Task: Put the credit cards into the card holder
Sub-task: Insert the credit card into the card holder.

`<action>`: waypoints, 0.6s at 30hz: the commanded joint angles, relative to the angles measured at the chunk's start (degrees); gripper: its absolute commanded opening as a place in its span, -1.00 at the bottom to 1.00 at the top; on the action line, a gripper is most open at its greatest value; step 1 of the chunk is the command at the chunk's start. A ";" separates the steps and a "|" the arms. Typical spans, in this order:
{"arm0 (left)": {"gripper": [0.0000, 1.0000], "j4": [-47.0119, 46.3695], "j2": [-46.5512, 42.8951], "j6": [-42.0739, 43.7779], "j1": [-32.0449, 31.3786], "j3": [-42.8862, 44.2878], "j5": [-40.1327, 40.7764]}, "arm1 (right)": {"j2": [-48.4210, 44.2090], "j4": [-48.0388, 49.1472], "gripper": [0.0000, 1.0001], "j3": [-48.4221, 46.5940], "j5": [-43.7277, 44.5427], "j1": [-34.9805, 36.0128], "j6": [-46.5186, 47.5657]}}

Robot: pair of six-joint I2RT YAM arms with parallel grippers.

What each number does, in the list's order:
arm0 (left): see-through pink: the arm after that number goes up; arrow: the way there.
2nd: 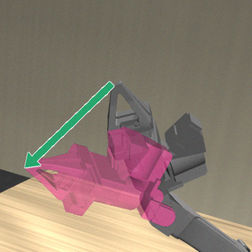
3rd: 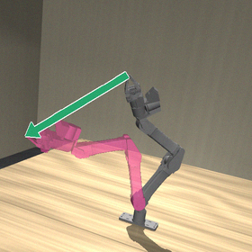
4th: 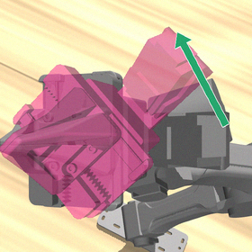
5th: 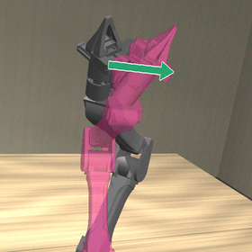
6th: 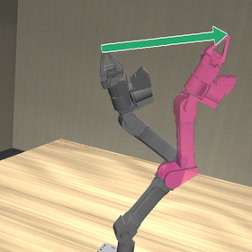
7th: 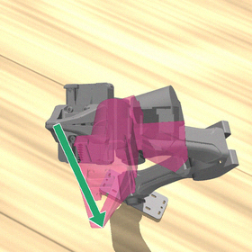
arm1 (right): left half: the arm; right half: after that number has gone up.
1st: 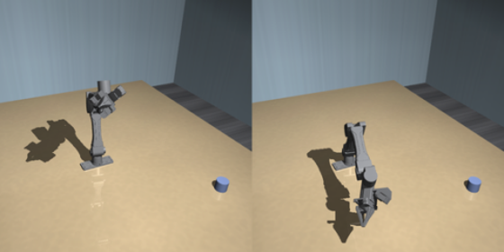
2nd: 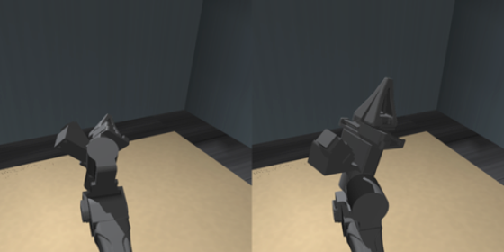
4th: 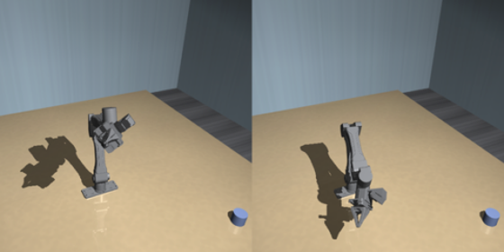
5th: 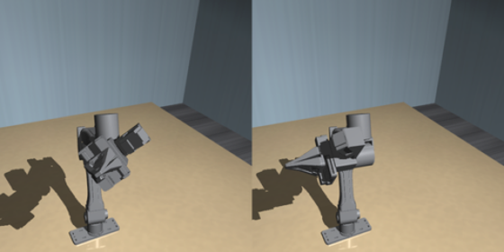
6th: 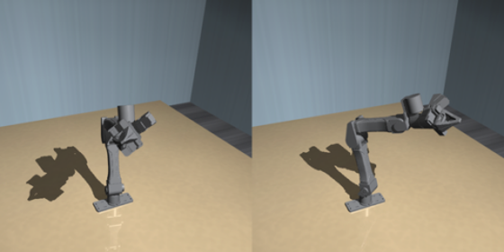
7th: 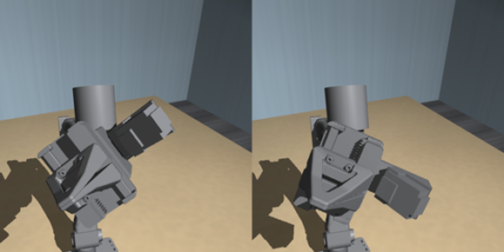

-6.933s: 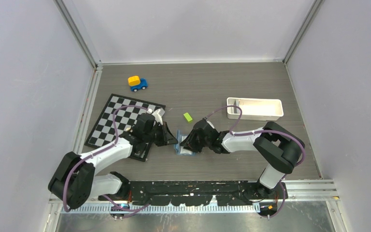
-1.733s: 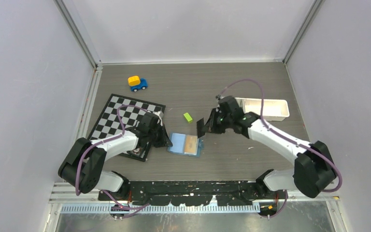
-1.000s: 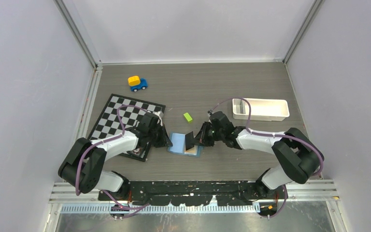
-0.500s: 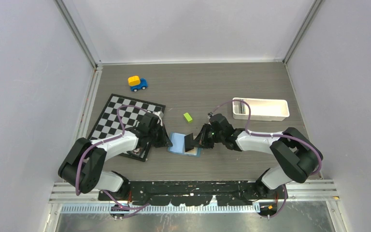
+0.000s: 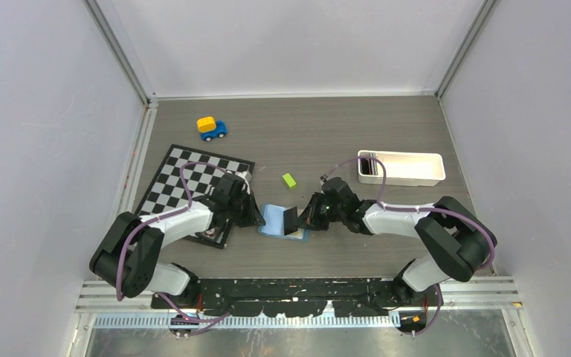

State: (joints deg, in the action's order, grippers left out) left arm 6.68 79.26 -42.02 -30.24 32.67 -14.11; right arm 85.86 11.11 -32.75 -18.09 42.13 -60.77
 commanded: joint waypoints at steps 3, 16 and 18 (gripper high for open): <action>-0.93 0.32 -0.56 0.10 0.26 -0.55 0.71 | -0.34 1.97 -0.99 0.89 0.97 0.62 -1.16; -0.93 0.40 -0.59 0.18 0.27 -0.48 0.53 | -0.54 4.07 -0.99 2.44 0.70 1.44 -3.21; -0.93 0.36 -0.89 0.18 0.27 -0.62 0.61 | -0.09 4.39 -0.99 2.34 0.88 1.54 -3.36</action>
State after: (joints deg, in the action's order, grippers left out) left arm 6.70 79.26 -42.02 -30.24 32.67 -14.11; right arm 85.65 13.39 -30.41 -17.65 43.00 -63.37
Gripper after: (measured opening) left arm 0.068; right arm 0.030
